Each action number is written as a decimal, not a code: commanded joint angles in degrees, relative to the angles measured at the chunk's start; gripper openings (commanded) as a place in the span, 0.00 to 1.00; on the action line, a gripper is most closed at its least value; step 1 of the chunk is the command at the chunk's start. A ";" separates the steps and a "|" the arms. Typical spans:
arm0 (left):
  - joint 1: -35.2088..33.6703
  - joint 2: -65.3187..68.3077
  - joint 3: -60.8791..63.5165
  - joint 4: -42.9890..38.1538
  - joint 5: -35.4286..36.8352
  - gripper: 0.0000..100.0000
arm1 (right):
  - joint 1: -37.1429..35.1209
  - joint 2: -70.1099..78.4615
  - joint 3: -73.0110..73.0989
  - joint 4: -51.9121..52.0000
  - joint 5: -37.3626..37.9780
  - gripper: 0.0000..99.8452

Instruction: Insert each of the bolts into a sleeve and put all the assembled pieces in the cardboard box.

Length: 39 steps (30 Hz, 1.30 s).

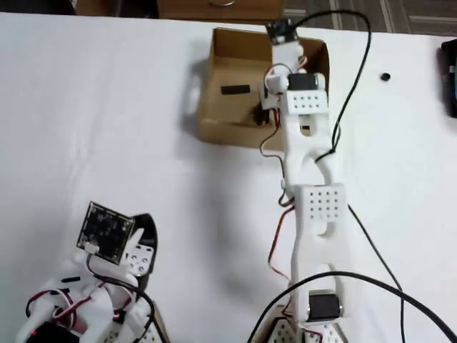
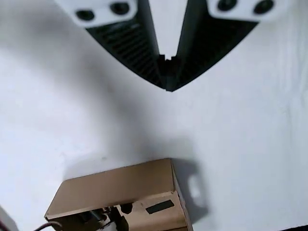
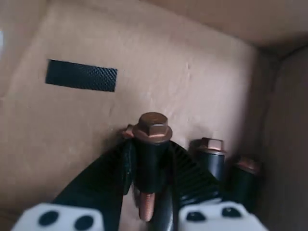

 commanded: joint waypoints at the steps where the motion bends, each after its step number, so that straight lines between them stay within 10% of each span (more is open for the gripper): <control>1: -0.44 -1.41 0.04 0.35 0.00 0.02 | 0.48 4.26 -9.85 2.15 0.44 0.02; 25: -0.18 -1.41 0.22 0.44 0.09 0.02 | 1.10 7.25 -23.47 19.91 0.00 0.24; 39: -0.44 -1.41 4.62 -3.69 -0.26 0.02 | 2.15 -22.90 -23.03 32.04 0.00 0.24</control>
